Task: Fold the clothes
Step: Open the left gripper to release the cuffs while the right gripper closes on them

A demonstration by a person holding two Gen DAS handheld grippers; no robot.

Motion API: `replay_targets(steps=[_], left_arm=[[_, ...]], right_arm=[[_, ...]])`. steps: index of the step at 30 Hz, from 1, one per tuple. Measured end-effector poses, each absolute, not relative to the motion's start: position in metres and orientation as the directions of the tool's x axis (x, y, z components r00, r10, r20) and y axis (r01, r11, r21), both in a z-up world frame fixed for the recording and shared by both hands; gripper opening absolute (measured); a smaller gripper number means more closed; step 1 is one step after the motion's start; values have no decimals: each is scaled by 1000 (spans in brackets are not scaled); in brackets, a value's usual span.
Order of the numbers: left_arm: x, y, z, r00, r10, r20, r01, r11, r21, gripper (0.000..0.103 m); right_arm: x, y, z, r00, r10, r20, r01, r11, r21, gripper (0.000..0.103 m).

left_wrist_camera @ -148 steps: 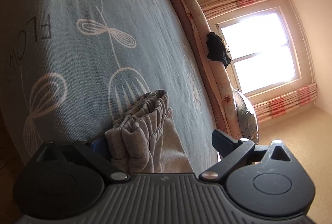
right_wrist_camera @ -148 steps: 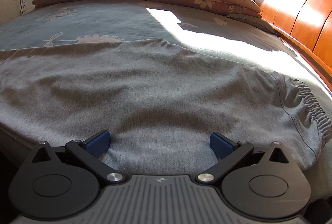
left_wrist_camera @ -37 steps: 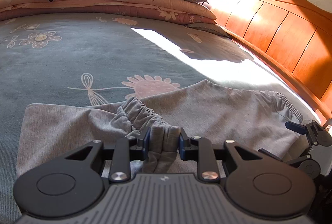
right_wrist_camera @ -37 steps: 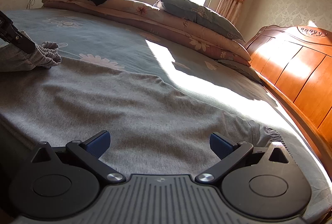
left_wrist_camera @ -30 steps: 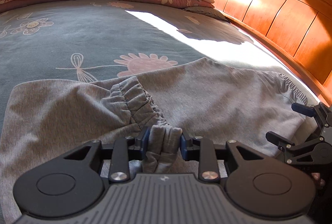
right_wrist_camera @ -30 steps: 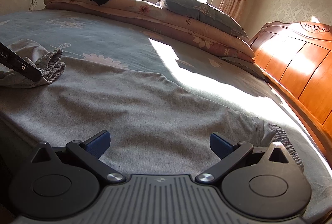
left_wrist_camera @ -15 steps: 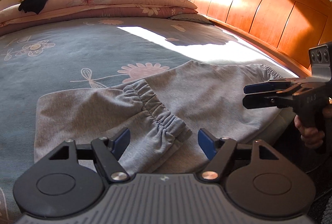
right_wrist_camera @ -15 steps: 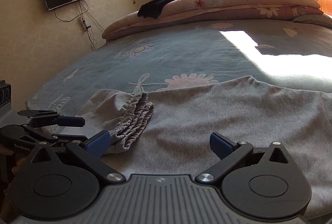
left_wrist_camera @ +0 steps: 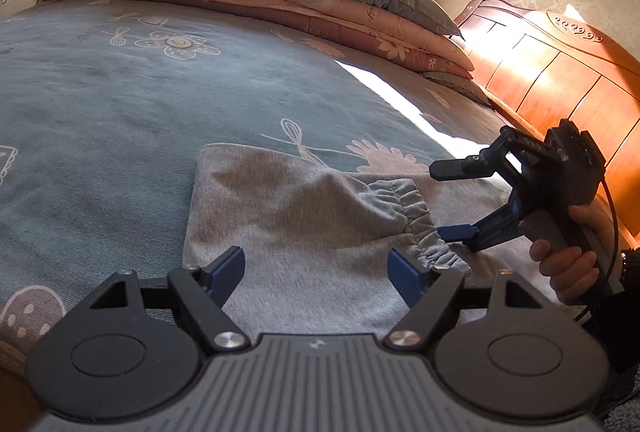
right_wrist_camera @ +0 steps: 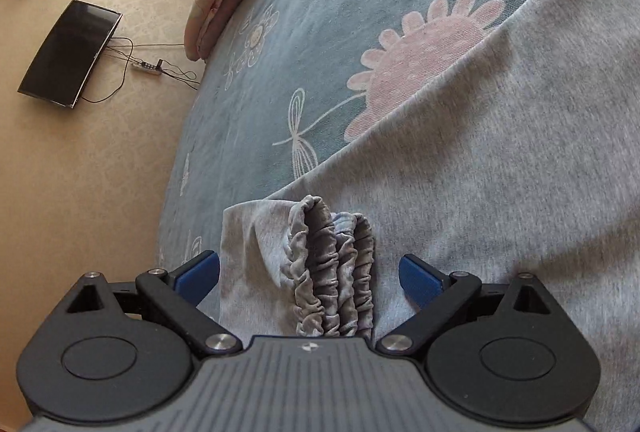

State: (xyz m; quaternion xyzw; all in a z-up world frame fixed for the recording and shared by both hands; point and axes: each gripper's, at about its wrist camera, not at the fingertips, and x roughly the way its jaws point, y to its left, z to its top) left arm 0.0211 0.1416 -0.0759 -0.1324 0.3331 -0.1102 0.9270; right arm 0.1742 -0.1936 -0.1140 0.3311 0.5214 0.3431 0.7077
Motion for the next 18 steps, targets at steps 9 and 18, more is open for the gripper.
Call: replay_targets(steps=[9, 18], left_arm=[[33, 140, -87, 742, -316, -591, 125, 932, -341, 81], [32, 141, -90, 740, -302, -601, 111, 936, -333, 81]], right_arm=[[178, -177, -110, 173, 837, -520, -167, 545, 822, 99], [173, -170, -104, 200, 781, -592, -269, 625, 733, 61]])
